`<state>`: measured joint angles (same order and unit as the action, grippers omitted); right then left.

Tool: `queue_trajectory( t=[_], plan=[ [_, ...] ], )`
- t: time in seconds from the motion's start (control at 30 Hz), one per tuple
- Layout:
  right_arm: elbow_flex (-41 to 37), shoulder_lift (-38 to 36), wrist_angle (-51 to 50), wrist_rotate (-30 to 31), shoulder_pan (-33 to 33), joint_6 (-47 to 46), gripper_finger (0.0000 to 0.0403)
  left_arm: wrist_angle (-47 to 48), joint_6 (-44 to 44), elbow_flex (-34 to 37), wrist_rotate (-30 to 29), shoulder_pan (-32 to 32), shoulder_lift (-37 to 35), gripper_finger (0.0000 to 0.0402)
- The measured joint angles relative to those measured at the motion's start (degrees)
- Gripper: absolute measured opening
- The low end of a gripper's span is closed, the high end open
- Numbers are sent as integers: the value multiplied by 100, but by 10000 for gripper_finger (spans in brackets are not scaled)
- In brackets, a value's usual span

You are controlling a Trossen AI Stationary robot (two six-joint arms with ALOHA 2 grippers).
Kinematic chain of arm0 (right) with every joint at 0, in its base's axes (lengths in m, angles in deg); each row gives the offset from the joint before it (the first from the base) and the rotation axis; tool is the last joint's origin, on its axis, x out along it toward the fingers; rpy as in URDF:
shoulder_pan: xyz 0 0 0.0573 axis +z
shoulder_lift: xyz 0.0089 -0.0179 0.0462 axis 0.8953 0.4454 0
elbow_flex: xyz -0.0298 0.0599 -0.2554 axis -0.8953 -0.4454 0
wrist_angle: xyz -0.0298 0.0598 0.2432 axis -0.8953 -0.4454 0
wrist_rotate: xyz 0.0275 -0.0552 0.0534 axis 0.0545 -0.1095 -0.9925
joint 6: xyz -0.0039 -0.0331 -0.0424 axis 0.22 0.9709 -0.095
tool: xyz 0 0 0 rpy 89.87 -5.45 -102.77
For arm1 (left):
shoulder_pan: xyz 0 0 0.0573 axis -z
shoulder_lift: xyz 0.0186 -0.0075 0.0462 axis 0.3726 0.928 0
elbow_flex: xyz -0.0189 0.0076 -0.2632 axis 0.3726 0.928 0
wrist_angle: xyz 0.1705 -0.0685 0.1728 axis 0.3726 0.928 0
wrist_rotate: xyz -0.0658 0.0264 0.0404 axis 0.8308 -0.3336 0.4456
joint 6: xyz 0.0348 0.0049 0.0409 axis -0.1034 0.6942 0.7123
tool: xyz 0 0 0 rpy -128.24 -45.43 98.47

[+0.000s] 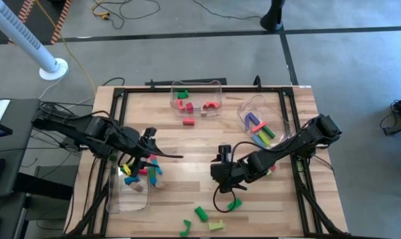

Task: Sort blocks by size
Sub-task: Put the light blue rectangular block into the right transparent bin

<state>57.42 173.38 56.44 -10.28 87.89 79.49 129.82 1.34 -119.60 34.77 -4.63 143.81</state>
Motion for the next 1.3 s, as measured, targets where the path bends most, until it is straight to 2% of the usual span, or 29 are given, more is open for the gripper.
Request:
queue_trajectory(
  t=[0.13,0.33,0.5,0.6,0.73,1.0,1.17,1.3],
  plan=[
    [-2,87,715,-230,-42,461,225,16,-92,0,-190,168,83,212],
    [4,525,1793,-903,-393,1036,225,74,-224,0,-496,556,517,212],
    [10,835,2058,-1059,-691,1123,225,86,-277,-2,-1009,979,789,212],
    [2,1033,2439,-1379,-813,1188,225,87,-307,-9,-1253,1105,830,212],
    [0,1206,2659,-1561,-832,1296,225,268,-507,-7,-1366,1172,830,212],
    [-7,1251,2650,-1576,-852,1390,225,351,-646,169,-1355,1111,946,212],
    [-2,1249,2640,-1577,-848,1401,225,377,-617,241,-678,813,1437,212],
    [-2,1249,2633,-1580,-846,1411,225,723,-157,-34,-278,440,2020,212]
  ],
)
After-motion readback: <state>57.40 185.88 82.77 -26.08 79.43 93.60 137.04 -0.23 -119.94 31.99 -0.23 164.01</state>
